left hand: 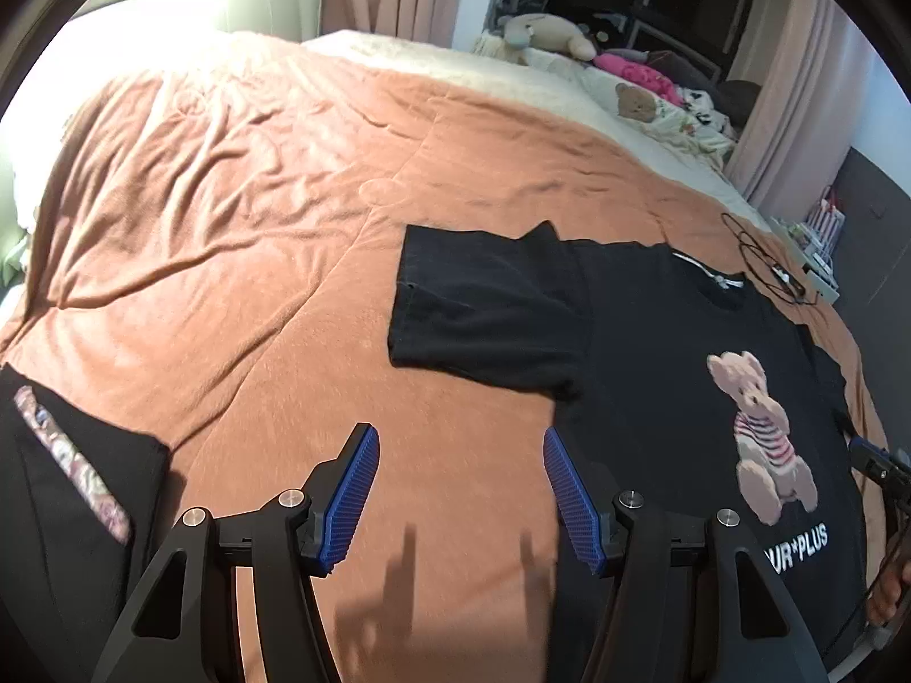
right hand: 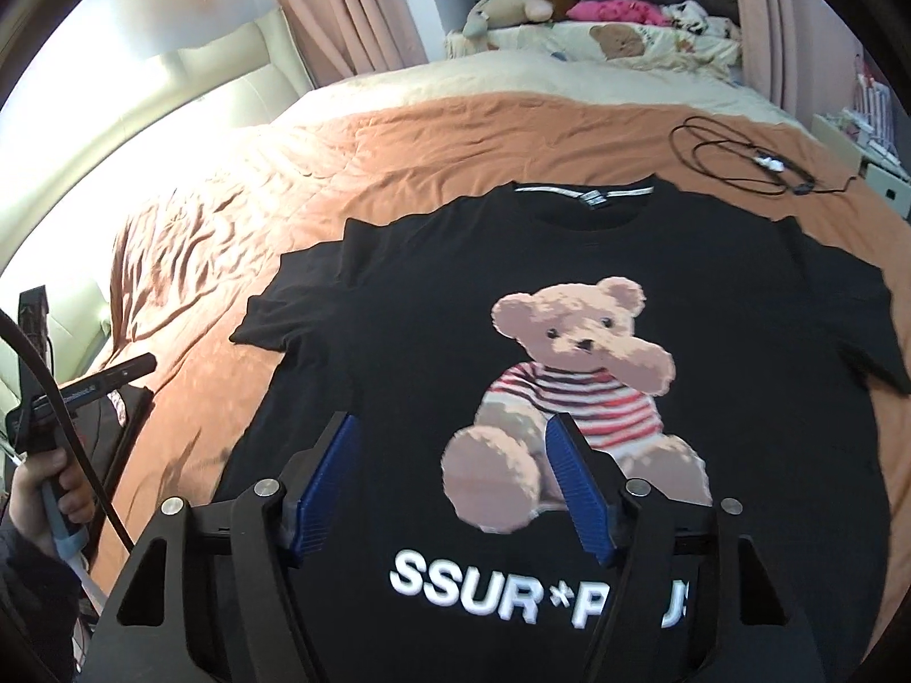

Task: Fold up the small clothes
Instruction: 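Move the left tool down to the sleeve of the black teddy-bear T-shirt, then grasp the sleeve with the left tool and fold it toward the shirt's center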

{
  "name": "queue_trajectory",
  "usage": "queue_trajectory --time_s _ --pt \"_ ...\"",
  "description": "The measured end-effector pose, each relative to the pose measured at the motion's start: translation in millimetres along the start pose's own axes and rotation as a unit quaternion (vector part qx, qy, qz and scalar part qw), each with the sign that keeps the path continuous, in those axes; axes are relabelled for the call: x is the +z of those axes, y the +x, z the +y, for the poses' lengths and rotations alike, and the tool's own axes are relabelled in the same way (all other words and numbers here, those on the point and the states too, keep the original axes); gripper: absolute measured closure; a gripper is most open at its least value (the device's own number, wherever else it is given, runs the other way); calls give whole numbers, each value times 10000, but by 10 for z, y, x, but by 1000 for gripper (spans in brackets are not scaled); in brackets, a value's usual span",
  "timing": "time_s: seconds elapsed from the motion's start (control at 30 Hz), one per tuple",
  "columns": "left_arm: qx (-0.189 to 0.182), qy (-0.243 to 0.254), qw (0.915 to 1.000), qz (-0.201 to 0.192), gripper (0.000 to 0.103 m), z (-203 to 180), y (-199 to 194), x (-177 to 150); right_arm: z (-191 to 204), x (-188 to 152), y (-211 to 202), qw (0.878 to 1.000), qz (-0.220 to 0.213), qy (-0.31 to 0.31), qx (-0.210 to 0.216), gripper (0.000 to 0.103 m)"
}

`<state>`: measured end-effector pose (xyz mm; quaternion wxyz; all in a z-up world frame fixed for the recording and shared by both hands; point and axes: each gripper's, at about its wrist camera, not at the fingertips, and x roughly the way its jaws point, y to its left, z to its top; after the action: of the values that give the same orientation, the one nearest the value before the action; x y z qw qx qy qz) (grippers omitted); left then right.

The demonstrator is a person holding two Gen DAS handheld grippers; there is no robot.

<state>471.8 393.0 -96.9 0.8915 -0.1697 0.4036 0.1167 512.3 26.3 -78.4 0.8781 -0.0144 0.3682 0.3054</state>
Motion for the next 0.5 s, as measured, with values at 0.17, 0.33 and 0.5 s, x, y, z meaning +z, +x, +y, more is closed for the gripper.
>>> queue_trajectory --time_s 0.17,0.33,0.5 --pt "-10 -13 10000 73 41 126 288 219 91 184 377 9999 144 68 42 36" --pt "-102 -47 9998 168 41 213 636 420 213 378 770 9993 305 65 188 36" --pt "-26 -58 9995 319 41 272 960 586 317 558 1175 9986 440 53 297 36"
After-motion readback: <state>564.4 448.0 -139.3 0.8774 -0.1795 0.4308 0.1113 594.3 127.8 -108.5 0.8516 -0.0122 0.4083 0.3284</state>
